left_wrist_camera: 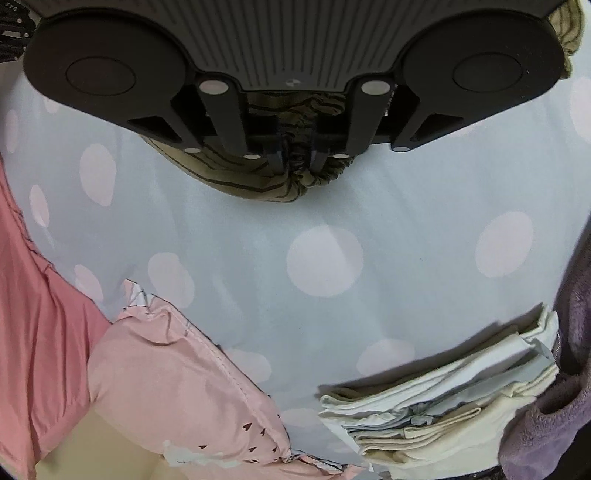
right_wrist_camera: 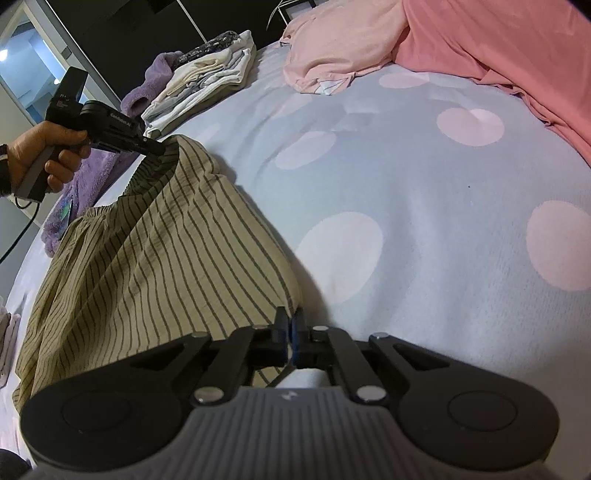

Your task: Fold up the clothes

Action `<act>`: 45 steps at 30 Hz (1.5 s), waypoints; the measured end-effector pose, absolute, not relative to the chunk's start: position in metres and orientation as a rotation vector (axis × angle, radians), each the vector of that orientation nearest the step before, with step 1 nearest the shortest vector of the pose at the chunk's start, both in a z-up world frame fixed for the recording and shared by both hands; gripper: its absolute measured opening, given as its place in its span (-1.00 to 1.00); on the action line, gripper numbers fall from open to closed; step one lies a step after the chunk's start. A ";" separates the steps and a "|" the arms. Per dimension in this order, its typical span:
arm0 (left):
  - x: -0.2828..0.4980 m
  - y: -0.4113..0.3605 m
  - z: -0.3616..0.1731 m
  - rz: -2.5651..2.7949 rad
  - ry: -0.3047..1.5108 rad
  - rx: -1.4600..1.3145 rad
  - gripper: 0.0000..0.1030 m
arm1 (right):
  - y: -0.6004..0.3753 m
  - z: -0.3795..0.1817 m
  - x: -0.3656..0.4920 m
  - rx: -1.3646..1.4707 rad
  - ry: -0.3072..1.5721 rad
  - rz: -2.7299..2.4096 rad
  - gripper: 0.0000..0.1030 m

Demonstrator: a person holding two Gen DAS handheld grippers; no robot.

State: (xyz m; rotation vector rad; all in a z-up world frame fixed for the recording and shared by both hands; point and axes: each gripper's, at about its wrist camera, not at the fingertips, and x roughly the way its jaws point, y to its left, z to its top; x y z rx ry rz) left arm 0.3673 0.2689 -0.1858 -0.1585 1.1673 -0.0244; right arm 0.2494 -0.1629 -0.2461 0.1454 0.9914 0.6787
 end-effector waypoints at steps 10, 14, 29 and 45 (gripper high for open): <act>0.377 0.270 -0.198 -0.006 1.206 -0.178 -0.57 | -0.169 -0.250 0.253 0.198 1.000 0.659 -0.84; 0.380 0.270 -0.208 0.016 1.229 -0.184 -0.57 | -0.167 -0.251 0.254 0.176 0.983 0.649 -0.35; 0.363 0.320 -0.187 -0.006 1.123 -0.522 -0.92 | -0.172 -0.237 0.249 0.259 0.955 0.702 -0.96; 0.283 0.389 -0.121 -0.102 1.011 -0.597 -0.92 | -0.090 -0.131 0.163 0.210 0.737 1.135 -0.96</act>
